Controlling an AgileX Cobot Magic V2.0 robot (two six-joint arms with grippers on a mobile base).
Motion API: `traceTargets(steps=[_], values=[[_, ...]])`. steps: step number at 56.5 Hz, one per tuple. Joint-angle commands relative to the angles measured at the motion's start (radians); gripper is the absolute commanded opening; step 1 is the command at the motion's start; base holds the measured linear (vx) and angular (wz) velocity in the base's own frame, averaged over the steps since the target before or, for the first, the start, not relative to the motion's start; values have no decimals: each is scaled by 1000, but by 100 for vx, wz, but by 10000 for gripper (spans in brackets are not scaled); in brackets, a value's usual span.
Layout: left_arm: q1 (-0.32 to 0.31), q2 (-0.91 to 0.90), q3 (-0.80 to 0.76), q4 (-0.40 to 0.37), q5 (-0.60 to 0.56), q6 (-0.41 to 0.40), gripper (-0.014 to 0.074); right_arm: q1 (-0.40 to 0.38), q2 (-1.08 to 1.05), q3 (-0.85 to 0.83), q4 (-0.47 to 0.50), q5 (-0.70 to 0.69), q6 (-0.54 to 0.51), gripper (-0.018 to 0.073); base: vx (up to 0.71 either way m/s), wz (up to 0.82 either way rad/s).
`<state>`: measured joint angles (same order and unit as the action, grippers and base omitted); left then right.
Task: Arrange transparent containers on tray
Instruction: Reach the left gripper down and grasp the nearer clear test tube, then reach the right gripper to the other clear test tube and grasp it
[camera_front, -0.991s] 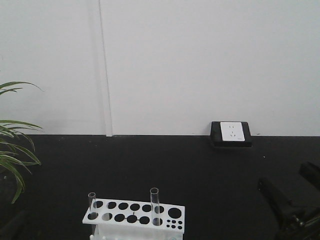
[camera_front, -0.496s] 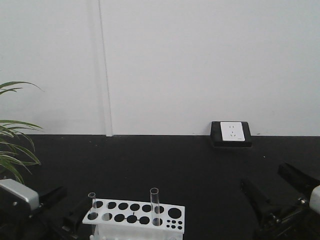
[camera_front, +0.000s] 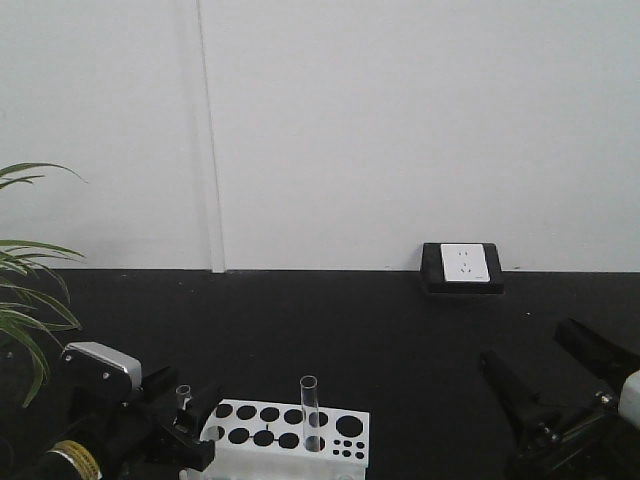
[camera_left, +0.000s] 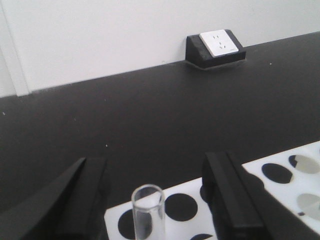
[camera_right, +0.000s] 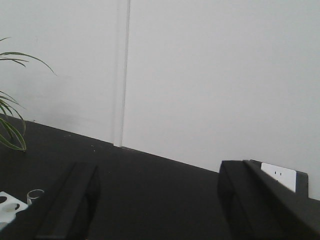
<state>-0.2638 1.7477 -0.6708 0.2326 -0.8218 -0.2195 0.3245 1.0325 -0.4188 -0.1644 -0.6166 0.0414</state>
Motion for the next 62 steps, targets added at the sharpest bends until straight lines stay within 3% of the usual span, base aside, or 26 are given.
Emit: traceTargets(steps=[1,7,13,29,38,46,56,62], values=[[-6,-3,-34,-16,-103,-32,512,-2,-10,-30,-5,-90,-8,540,0,0],[-6,23,-33,-13,-129,-42,489,-2,-10,-30,-5,-90,-8,540,0,0],[-6,33,-33,-14,-136,-40,409,-2,-10,-30,-5,-90,-8,540,0,0],[-6,32,-33,-13,-172,-12,-7,-2,-10,-30,-5,-90,-8,540,0,0],[-6,-22,-33,-4,-179,-19,-8,-2,-10,-30,-5,-89,-8,540,0,0],[-6,-184,-34,-3,-153,-23,-6,-2,-8,-30,-15,-74,-6,540,0,0],[-6,-428,-115,41,118,-23,-3,-2,63,-43,-124,-74,84,540,0,0],[-6,-538,-171,101,193,-25,-3,-2,151,-72,-233,-120,151,540,0,0]])
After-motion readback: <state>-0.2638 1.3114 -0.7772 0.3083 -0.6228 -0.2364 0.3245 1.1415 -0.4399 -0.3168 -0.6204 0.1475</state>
